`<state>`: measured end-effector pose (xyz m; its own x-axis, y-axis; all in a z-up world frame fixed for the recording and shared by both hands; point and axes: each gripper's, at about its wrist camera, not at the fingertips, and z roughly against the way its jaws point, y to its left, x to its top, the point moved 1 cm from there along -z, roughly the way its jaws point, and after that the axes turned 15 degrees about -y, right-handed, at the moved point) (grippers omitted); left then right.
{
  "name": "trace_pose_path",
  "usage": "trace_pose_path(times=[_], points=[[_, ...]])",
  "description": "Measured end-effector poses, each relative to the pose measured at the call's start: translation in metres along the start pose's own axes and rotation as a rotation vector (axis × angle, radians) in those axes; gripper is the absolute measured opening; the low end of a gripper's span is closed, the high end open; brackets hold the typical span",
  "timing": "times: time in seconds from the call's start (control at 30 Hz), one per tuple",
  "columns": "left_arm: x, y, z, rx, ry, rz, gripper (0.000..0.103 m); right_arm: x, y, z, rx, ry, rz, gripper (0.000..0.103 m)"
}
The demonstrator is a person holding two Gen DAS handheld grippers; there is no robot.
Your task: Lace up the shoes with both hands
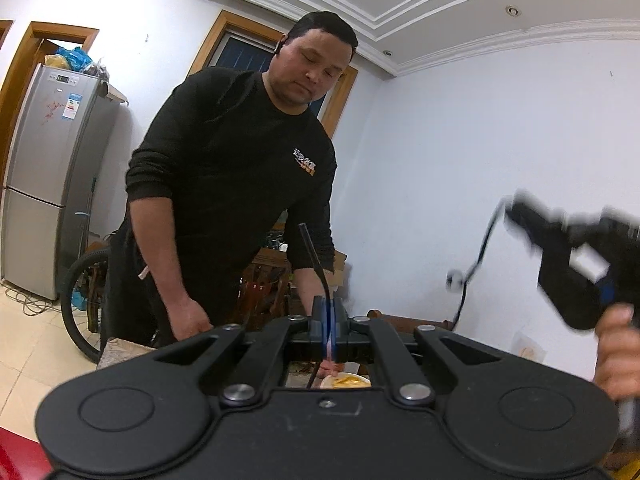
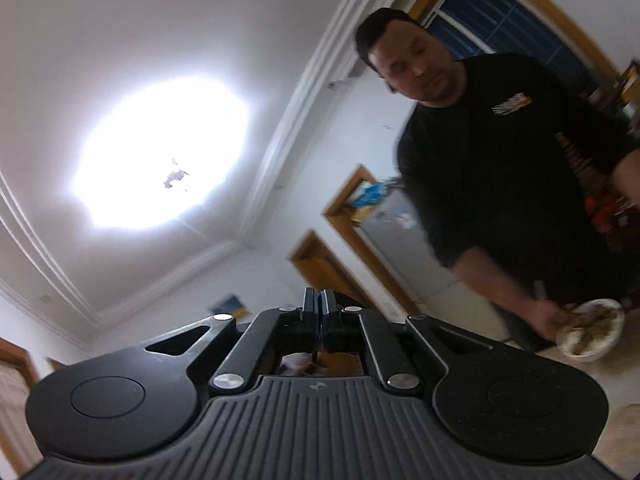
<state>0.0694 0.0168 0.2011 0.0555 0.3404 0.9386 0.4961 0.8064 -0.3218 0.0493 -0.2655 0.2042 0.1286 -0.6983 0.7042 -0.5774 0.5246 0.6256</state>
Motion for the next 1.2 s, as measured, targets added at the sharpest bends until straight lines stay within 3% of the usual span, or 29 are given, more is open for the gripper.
trace_pose_path(times=[0.23,0.43,0.5,0.53,0.57,0.63,0.73,0.83,0.93,1.03,1.2], points=[[0.001,0.014,0.008,0.028,0.009,-0.003,0.001,-0.074,-0.048,0.049,-0.337,0.222,0.269,0.002],[-0.003,0.019,0.008,0.034,0.029,0.013,0.001,-0.142,-0.1,0.076,-0.539,0.378,0.272,0.002],[-0.004,0.019,0.008,0.035,0.036,0.016,0.001,-0.16,-0.113,0.075,-0.612,0.455,0.293,0.006],[-0.005,0.02,0.008,0.034,0.038,0.018,0.001,-0.168,-0.118,0.074,-0.66,0.506,0.319,0.014],[-0.005,0.02,0.009,0.034,0.04,0.02,0.001,-0.174,-0.118,0.072,-0.701,0.549,0.375,0.026],[-0.005,0.021,0.009,0.037,0.04,0.017,0.001,-0.18,-0.108,0.068,-0.735,0.585,0.518,0.028],[-0.003,0.024,0.009,0.038,0.037,0.026,0.001,-0.179,-0.079,0.061,-0.666,0.532,0.657,0.047],[-0.003,0.027,0.008,0.042,0.035,0.034,0.001,-0.185,-0.058,0.043,-0.509,0.509,0.612,0.048],[-0.002,0.03,0.008,0.04,0.033,0.045,0.001,-0.216,-0.058,0.013,-0.378,0.56,0.546,0.048],[-0.001,0.032,0.008,0.039,0.033,0.04,0.001,-0.257,-0.061,-0.022,-0.328,0.629,0.577,0.048],[-0.001,0.039,0.006,0.033,0.035,0.046,0.001,-0.295,-0.07,-0.069,-0.324,0.729,0.679,0.048]])
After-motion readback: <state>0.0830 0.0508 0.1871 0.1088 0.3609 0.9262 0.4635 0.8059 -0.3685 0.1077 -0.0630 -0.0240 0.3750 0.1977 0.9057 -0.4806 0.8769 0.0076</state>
